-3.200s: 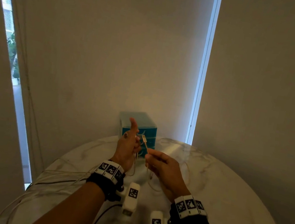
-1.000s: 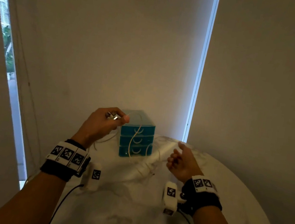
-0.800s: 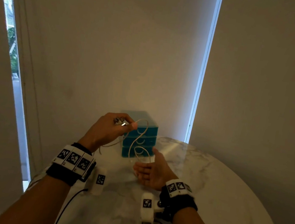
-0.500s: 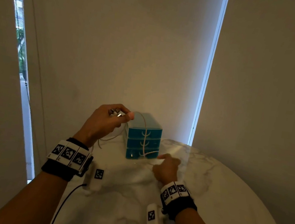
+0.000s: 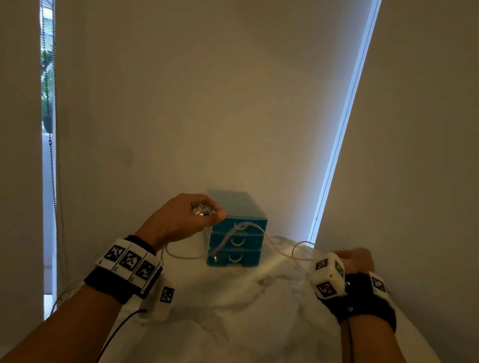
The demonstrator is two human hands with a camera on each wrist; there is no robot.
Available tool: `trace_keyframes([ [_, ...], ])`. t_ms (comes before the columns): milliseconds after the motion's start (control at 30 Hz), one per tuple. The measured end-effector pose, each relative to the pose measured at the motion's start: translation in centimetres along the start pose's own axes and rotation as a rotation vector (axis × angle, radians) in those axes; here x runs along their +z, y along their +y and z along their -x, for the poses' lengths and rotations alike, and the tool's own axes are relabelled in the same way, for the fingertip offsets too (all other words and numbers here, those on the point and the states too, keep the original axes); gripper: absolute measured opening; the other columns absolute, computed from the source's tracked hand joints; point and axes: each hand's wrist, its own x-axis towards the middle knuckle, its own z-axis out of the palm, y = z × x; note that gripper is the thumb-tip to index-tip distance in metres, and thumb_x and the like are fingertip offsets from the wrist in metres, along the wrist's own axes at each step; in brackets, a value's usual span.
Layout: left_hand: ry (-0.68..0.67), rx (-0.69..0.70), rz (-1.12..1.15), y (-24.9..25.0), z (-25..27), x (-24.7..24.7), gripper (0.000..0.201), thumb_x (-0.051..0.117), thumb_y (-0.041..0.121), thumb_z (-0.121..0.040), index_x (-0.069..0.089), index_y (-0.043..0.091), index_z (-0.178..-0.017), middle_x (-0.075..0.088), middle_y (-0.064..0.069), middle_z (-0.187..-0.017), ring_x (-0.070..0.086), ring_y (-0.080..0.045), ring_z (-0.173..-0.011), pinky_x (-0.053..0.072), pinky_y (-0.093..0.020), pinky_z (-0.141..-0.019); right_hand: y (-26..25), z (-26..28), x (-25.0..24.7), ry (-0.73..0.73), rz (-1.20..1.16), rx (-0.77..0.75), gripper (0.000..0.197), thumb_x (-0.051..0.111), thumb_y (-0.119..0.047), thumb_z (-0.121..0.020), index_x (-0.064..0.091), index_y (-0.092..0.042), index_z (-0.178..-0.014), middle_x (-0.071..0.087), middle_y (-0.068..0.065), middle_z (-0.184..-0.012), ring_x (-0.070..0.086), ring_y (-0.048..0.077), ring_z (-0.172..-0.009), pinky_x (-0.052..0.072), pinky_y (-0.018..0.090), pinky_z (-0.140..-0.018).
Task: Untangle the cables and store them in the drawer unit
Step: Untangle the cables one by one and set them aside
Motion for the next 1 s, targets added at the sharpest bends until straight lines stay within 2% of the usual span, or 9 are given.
trace_keyframes([
  [100, 0.369, 0.1, 0.034, 0.9, 0.3, -1.7, 0.025, 0.075, 0.054, -0.093, 0.078, 0.03, -0.099, 0.077, 0.016, -0.094, 0.07, 0.002, -0.085, 0.056, -0.025, -0.079, -2.5, 2.7, 6.5, -0.024, -0.217, -0.161, 0.03, 0.058, 0.004, -0.101, 0.06, 0.023, -0.124, 0.075, 0.03, -0.11, 0.076, 0.013, -0.078, 0.056, 0.023, -0.067],
  [200, 0.642, 0.188, 0.183, 2.0, 0.9, -4.4, 0.03, 0.073, 0.059, -0.094, 0.075, 0.029, -0.093, 0.074, 0.01, -0.084, 0.071, -0.011, -0.08, 0.056, -0.032, -0.074, -5.2, 6.7, 17.1, -0.461, -0.634, -0.142, 0.03, 0.037, 0.007, -0.11, 0.058, 0.014, -0.131, 0.063, 0.006, -0.062, 0.054, 0.003, -0.047, 0.04, 0.013, -0.046],
  [267, 0.737, 0.248, 0.234, 2.2, 1.6, -6.3, 0.033, 0.071, 0.062, -0.094, 0.073, 0.029, -0.094, 0.07, 0.008, -0.081, 0.068, -0.017, -0.078, 0.054, -0.037, -0.071, -4.9, 10.6, 23.1, -0.736, -0.454, -0.137, 0.029, 0.037, 0.01, -0.106, 0.061, -0.002, -0.118, 0.075, 0.004, -0.087, 0.075, 0.011, -0.077, 0.045, 0.017, -0.059],
  [333, 0.813, 0.284, 0.261, 2.0, 2.3, -7.8, 0.032, 0.07, 0.061, -0.096, 0.073, 0.029, -0.097, 0.069, 0.005, -0.082, 0.065, -0.015, -0.076, 0.053, -0.041, -0.07, -2.4, 13.9, 26.5, -1.097, -0.103, -0.188, 0.04, 0.036, 0.016, -0.102, 0.065, -0.001, -0.124, 0.064, 0.023, -0.141, 0.063, 0.032, -0.136, 0.057, 0.027, -0.09],
  [433, 0.873, 0.285, 0.276, 1.4, 3.1, -9.1, 0.031, 0.069, 0.058, -0.098, 0.073, 0.027, -0.099, 0.068, -0.002, -0.08, 0.061, -0.016, -0.072, 0.053, -0.043, -0.069, 2.2, 15.3, 27.9, -1.347, 0.376, -0.232, 0.031, 0.044, -0.005, -0.112, 0.069, -0.017, -0.125, 0.048, 0.014, -0.161, 0.045, 0.03, -0.149, 0.054, 0.046, -0.106],
  [567, 0.789, 0.164, 0.344, -0.7, 3.0, -8.7, 0.035, 0.072, 0.058, -0.095, 0.073, 0.023, -0.094, 0.062, 0.001, -0.07, 0.052, -0.011, -0.056, 0.043, -0.03, -0.055, 4.9, 11.1, 25.3, -1.103, 0.651, -0.363, 0.035, 0.044, -0.008, -0.107, 0.072, -0.02, -0.124, 0.057, 0.015, -0.154, 0.054, 0.039, -0.14, 0.056, 0.047, -0.095],
  [700, 0.58, -0.038, 0.508, -2.2, 1.8, -6.0, 0.046, 0.078, 0.066, -0.086, 0.069, 0.021, -0.095, 0.055, 0.008, -0.064, 0.04, -0.008, -0.051, 0.034, -0.024, -0.045, 4.4, 8.1, 19.9, -0.945, 0.415, -0.277, 0.032, 0.048, 0.003, -0.103, 0.072, -0.01, -0.12, 0.076, 0.007, -0.128, 0.07, 0.029, -0.123, 0.059, 0.049, -0.105],
  [867, 0.283, -0.103, 0.464, -2.3, -0.4, -1.6, 0.05, 0.069, 0.073, -0.089, 0.054, 0.026, -0.078, 0.053, 0.01, -0.063, 0.043, -0.008, -0.053, 0.038, -0.024, -0.048, 5.6, 8.7, 15.3, -1.111, 0.248, -0.214, 0.054, 0.058, 0.017, -0.094, 0.062, -0.009, -0.14, 0.073, 0.005, -0.136, 0.064, 0.021, -0.133, 0.058, 0.035, -0.102],
  [1000, -0.058, -0.066, 0.358, 0.3, -1.0, 2.3, 0.048, 0.058, 0.063, -0.1, 0.066, 0.016, -0.102, 0.058, 0.006, -0.073, 0.05, -0.005, -0.057, 0.042, -0.023, -0.055, 9.6, 10.2, 14.1, -1.225, 0.224, -0.122, 0.047, 0.069, 0.01, -0.092, 0.065, -0.009, -0.135, 0.074, 0.009, -0.132, 0.066, 0.026, -0.132, 0.057, 0.034, -0.104],
])
